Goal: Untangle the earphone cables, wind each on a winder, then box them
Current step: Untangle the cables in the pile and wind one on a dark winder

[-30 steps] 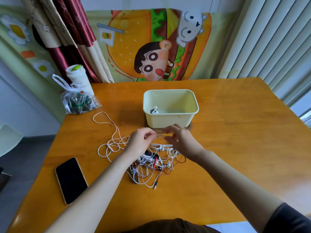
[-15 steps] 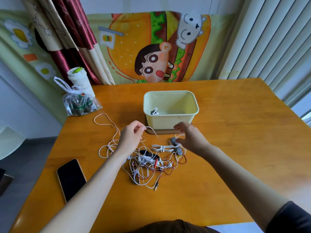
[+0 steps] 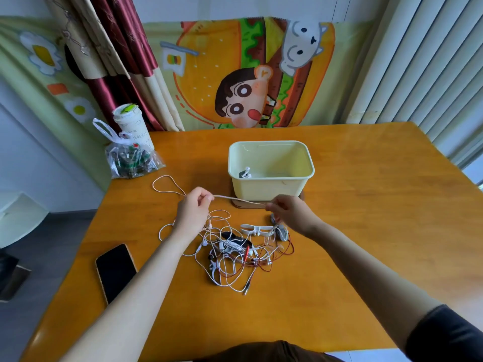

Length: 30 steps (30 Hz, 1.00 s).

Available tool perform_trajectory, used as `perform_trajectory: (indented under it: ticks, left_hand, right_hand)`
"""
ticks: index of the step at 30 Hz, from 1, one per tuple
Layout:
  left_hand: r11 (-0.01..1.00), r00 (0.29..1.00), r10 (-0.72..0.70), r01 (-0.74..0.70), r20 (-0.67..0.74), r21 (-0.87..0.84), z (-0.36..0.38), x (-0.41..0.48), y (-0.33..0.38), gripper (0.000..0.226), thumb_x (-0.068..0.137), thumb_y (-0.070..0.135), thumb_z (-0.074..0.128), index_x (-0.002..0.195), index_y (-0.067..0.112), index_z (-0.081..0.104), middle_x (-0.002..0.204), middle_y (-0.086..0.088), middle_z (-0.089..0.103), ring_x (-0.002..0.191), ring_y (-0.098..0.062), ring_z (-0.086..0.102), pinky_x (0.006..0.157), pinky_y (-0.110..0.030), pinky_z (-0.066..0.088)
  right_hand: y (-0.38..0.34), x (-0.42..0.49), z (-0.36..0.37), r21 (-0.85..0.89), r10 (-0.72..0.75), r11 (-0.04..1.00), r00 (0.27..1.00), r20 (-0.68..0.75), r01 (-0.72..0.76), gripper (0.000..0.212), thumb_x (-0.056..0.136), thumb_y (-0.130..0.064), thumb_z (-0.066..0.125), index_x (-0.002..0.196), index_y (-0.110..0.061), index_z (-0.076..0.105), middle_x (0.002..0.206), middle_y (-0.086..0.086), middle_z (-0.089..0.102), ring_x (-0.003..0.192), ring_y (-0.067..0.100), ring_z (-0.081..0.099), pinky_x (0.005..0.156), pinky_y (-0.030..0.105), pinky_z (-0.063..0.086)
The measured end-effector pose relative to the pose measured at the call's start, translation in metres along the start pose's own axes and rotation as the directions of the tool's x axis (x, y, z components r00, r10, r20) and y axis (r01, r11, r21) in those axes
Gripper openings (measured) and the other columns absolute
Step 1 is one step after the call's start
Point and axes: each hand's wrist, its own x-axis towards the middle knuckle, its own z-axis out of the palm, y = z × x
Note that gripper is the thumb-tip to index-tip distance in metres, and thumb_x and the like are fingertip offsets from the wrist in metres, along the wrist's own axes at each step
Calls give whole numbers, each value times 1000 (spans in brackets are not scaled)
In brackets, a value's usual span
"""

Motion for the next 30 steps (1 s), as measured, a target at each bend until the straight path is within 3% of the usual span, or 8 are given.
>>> perform_trajectory:
  ticks: [6, 11, 13, 15, 18, 20, 24, 30]
  left_hand:
    - [979, 981, -142, 120, 129, 164, 15, -13, -48, 14, 96, 12, 52, 84, 15, 59, 87, -4, 66, 80, -21, 59, 63, -26, 44]
    - [971, 970, -45, -13, 238, 239, 22, -20, -23, 31, 98, 9, 46, 126, 14, 56, 131, -2, 55, 110, -18, 57, 84, -22, 44]
    - [997, 946, 46, -64, 322, 44, 28, -27, 9, 33, 100, 15, 42, 133, 18, 50, 128, -2, 56, 95, -17, 62, 77, -23, 48]
    - [983, 894, 68, 17, 442, -184, 36, -33, 35, 31, 103, 20, 37, 132, 19, 47, 112, -7, 62, 74, -14, 60, 66, -23, 48]
    - [967, 849, 66, 75, 525, -243, 41, -34, 46, 27, 103, 24, 37, 124, 15, 51, 84, 1, 59, 64, -10, 55, 59, -19, 47]
    - [984, 862, 72, 19, 501, -176, 39, -32, 42, 24, 101, 24, 44, 117, 15, 58, 72, 5, 55, 62, -7, 51, 57, -17, 41]
    - [995, 931, 70, -38, 359, -94, 28, -21, 28, 15, 95, 21, 54, 98, 16, 68, 83, -4, 64, 77, -15, 55, 73, -30, 46]
    - [999, 975, -30, 25, 220, 26, 18, -12, 5, 16, 96, 19, 52, 96, 14, 68, 74, 3, 58, 69, -12, 51, 66, -28, 44]
  right_hand:
    - [14, -3, -12, -169, -16, 986, 999, -39, 9, 15, 90, -22, 62, 91, -8, 67, 77, -5, 59, 66, 3, 51, 53, 3, 38]
    - [2, -7, -3, -222, -124, 969, 991, -46, 111, 17, 90, -26, 62, 93, -10, 67, 83, -1, 63, 76, 14, 58, 62, 16, 44]
    - [-5, -7, 5, -228, -189, 958, 981, -40, 176, 18, 90, -27, 62, 92, -10, 68, 83, 0, 64, 76, 15, 59, 65, 22, 47]
    - [-10, -6, 12, -243, -268, 936, 963, -23, 255, 18, 90, -26, 62, 94, -10, 69, 85, 2, 67, 76, 16, 60, 67, 28, 50]
    - [-9, -6, 15, -261, -322, 913, 947, 7, 313, 10, 89, -14, 59, 93, -9, 67, 88, 5, 68, 78, 19, 61, 71, 36, 51]
    - [-7, -8, 11, -251, -280, 927, 960, 25, 277, 10, 90, -18, 60, 95, -10, 64, 85, 4, 64, 76, 18, 58, 70, 33, 50]
    - [4, -11, 3, -207, -180, 959, 980, 90, 195, 9, 88, -26, 64, 85, -21, 58, 75, -10, 55, 68, 5, 51, 64, 19, 42]
    - [11, -12, -4, -126, -103, 986, 993, 58, 110, 16, 91, -26, 61, 77, -18, 61, 67, -11, 57, 61, 1, 50, 54, 8, 39]
